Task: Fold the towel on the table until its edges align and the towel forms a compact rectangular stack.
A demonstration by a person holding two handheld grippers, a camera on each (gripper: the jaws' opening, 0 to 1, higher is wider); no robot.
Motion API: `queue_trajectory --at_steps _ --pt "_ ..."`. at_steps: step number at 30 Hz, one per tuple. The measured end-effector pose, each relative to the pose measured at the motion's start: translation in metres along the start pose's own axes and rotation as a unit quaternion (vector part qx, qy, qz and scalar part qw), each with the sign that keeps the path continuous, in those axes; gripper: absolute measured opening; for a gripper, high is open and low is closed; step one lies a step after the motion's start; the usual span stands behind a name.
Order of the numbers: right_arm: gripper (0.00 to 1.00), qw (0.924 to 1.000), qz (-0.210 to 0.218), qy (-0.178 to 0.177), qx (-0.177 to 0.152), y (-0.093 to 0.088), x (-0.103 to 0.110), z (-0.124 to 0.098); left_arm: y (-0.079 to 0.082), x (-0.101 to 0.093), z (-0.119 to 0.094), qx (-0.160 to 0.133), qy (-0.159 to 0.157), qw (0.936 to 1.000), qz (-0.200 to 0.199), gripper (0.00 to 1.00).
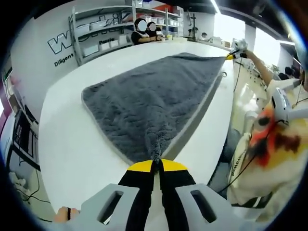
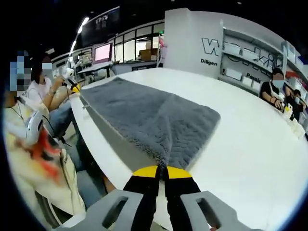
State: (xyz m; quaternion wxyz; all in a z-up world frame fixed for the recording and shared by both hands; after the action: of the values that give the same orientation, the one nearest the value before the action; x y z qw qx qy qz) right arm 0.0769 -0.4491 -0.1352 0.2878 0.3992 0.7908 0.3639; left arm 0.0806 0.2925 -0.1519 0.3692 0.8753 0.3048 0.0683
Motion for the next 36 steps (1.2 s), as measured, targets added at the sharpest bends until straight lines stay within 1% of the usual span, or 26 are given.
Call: queue_trajectory --at_steps 3,5,8,13,16,18,23,30,33,36 --pt "0.01 0.9999 -0.007 -0.006 -0.007 0.0 0.004 -0.007 -0.001 -0.007 -0.004 0.003 0.002 1.0 0.007 0.04" --pt "0.0 0.9999 -0.002 -0.009 -0.013 -0.001 0.006 -0.012 -0.001 -0.01 -0.006 0.004 0.004 0.9996 0.028 0.04" --pt "0.0 0.9997 -0.003 -0.018 -0.018 -0.003 0.01 -0.021 -0.001 -0.019 -0.009 0.001 0.008 0.9998 0.02 0.04" --pt "0.0 0.9993 -0.011 -0.029 -0.021 -0.007 0.017 -0.034 -0.007 -0.032 -0.018 -0.002 0.005 0.9999 0.009 0.04" --pt "0.0 0.9994 -0.011 -0.032 -0.011 -0.012 0.025 -0.042 -0.009 -0.038 -0.023 -0.005 0.005 0.9999 0.01 0.04" --pt "0.0 0.9992 -0.019 -0.035 -0.007 -0.014 0.03 -0.047 -0.01 -0.042 -0.026 -0.007 0.007 0.9999 0.007 0.04" --pt "0.0 0.999 -0.026 -0.036 -0.01 -0.015 0.039 -0.061 -0.016 -0.054 -0.034 0.002 0.01 0.9999 0.009 0.04" --pt "0.0 0.9988 -0.025 -0.04 -0.01 -0.019 0.05 -0.07 -0.02 -0.071 -0.041 0.003 0.013 0.9996 0.025 0.04" --pt "0.0 0.9987 -0.024 -0.043 -0.011 -0.022 0.046 -0.078 -0.019 -0.077 -0.045 0.009 0.018 0.9993 0.032 0.04" --pt "0.0 0.9986 -0.025 -0.045 -0.013 -0.023 0.045 -0.084 -0.019 -0.08 -0.05 0.007 0.021 0.9992 0.033 0.04"
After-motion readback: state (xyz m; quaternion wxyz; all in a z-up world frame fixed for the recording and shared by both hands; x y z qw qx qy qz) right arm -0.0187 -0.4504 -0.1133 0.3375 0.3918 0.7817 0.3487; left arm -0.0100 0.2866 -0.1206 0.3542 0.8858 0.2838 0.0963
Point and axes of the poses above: the point that each gripper's makers call its tool centre point, and the gripper's own axes: z roughly forward along the fingers, x roughly to its left, y roughly out of its top, the point moved 8 cm from there along -z, roughly backward along the fingers, and after that the axes turned 12 degrees about -y, right-handed, at the moved point
